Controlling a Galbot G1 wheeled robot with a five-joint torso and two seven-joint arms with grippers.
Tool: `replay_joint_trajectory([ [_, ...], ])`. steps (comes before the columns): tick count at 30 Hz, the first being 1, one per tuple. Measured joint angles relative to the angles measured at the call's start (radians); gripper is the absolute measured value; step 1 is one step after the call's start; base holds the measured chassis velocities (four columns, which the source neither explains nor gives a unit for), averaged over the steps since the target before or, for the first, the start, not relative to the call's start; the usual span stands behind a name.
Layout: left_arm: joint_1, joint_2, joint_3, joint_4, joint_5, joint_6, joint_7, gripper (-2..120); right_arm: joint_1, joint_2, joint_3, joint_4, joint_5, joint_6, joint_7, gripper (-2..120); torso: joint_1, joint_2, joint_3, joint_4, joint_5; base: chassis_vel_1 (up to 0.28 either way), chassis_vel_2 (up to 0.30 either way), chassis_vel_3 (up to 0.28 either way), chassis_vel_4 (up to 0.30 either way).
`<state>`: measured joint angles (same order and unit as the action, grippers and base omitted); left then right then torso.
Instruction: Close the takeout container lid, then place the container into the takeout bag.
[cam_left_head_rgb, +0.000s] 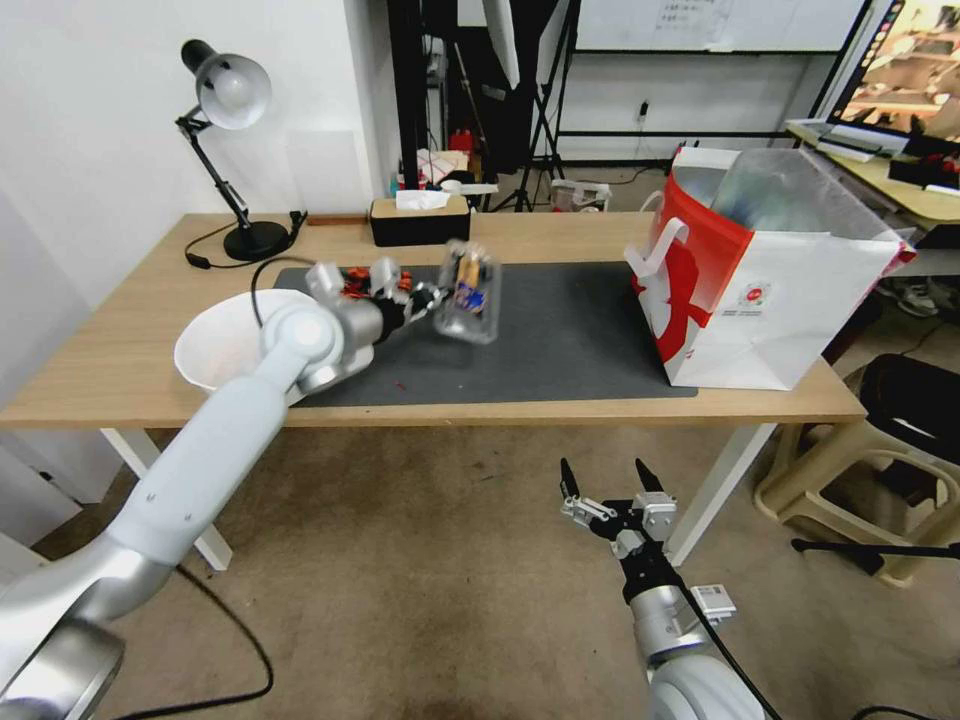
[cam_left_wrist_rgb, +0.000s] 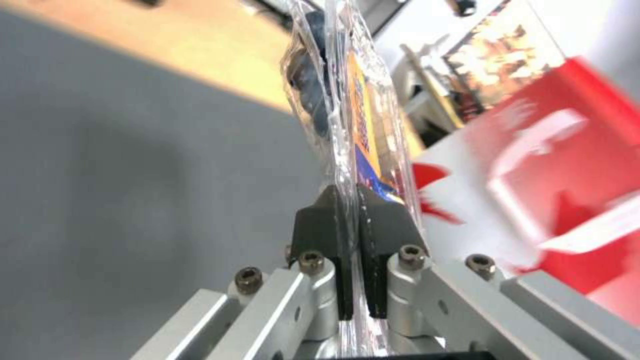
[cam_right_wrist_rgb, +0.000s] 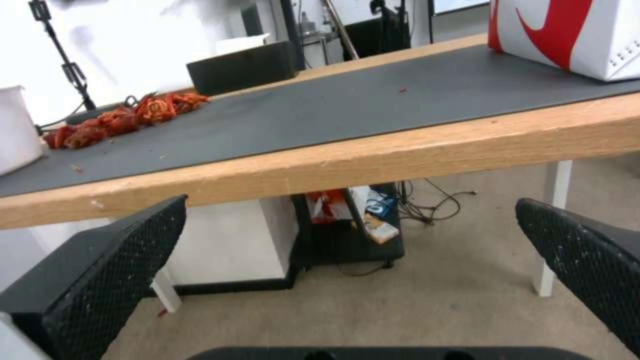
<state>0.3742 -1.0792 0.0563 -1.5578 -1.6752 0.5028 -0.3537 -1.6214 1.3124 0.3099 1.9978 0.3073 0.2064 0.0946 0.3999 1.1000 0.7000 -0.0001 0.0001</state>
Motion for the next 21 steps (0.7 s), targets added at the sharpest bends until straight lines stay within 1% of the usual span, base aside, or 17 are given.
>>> replay_joint_trajectory([
  [3,-0.083,-0.054,0.037,0.03,-0.001,-0.009,-0.006,2,-0.008,0.011,-0.002,-0.002,-0.014,0.006,-0.006,114,0.0,0.0,0.0,-0.0001,0.0,0.0,0.0,0.0,0.0],
  [4,-0.083,-0.054,0.037,0.03,-0.001,-0.009,-0.006,2,-0.008,0.011,-0.002,-0.002,-0.014,0.006,-0.006,114,0.0,0.0,0.0,-0.0001,0.0,0.0,0.0,0.0,0.0],
  [6,-0.135,-0.089,0.058,0.051,-0.001,-0.015,-0.011,2,-0.013,0.015,-0.003,-0.002,-0.023,0.007,-0.006,111,0.0,0.0,0.0,0.0001,0.0002,0.0,0.0,0.0,0.0],
  [7,-0.135,-0.089,0.058,0.051,-0.001,-0.015,-0.011,2,-0.013,0.015,-0.003,-0.002,-0.023,0.007,-0.006,111,0.0,0.0,0.0,0.0001,0.0002,0.0,0.0,0.0,0.0],
  [9,-0.195,-0.131,0.085,0.077,-0.001,-0.029,-0.016,2,-0.021,0.017,-0.004,-0.002,-0.031,0.01,-0.006,107,0.0,0.0,0.0,-0.0001,0.0001,0.0,0.0,0.0,0.0],
  [11,-0.21,-0.142,0.093,0.084,-0.001,-0.033,-0.017,2,-0.023,0.017,-0.004,-0.002,-0.033,0.01,-0.006,105,0.0,0.0,0.0,0.0,0.0001,0.0,0.0,0.0,0.0],
  [12,-0.241,-0.163,0.108,0.1,0.0,-0.042,-0.019,2,-0.028,0.018,-0.004,-0.002,-0.035,0.011,-0.006,102,0.0,0.0,0.0,0.0,0.0002,0.0,0.0,0.0,0.0],
  [13,-0.269,-0.179,0.12,0.114,0.001,-0.049,-0.02,2,-0.031,0.02,-0.004,-0.001,-0.036,0.012,-0.006,100,0.0,0.0,0.0,0.0,0.0,0.0,0.0,0.0,0.0],
  [15,-0.291,-0.192,0.131,0.124,0.001,-0.054,-0.02,2,-0.032,0.022,-0.004,-0.001,-0.037,0.012,-0.006,100,0.0,0.0,0.0,0.0002,0.0001,0.0,0.0,0.0,0.0],
  [16,-0.326,-0.215,0.148,0.141,0.002,-0.064,-0.02,2,-0.033,0.025,-0.004,-0.001,-0.038,0.012,-0.005,100,0.0,0.0,0.0,0.0001,0.0002,0.0,0.0,0.0,0.0],
  [18,-0.361,-0.242,0.167,0.16,0.003,-0.071,-0.02,2,-0.033,0.03,-0.005,-0.002,-0.04,0.012,-0.005,100,0.0,0.0,0.0,0.0001,0.0001,0.0,0.0,0.0,0.0],
  [19,-0.361,-0.242,0.167,0.16,0.003,-0.071,-0.02,2,-0.033,0.03,-0.005,-0.002,-0.04,0.012,-0.005,100,0.0,0.0,0.0,0.0001,0.0001,0.0,0.0,0.0,0.0],
  [21,-0.409,-0.288,0.198,0.193,0.02,-0.086,-0.018,2,-0.03,0.036,-0.008,-0.007,-0.042,0.012,-0.004,100,0.0,0.0,0.0,0.0001,0.0002,0.0,0.0,0.0,0.0],
])
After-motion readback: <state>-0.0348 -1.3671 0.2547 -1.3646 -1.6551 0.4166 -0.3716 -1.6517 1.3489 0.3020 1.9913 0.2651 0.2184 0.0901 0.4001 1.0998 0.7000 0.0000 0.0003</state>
